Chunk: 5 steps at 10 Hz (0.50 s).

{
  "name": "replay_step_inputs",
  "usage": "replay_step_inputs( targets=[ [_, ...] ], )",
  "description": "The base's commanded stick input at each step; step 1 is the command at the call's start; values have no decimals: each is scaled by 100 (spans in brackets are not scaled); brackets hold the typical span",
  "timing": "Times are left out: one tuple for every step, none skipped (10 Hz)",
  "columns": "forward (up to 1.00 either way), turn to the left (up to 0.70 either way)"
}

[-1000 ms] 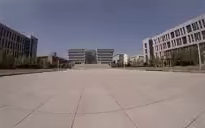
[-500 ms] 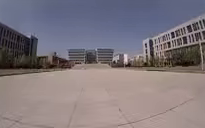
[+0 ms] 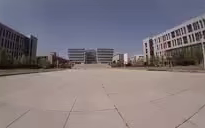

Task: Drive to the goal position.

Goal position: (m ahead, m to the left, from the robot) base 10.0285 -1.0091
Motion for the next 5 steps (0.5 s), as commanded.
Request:
replay_step_inputs(
  targets=[
    [70,0],
    [70,0],
    [70,0],
    [70,0],
    [70,0]
  ],
)
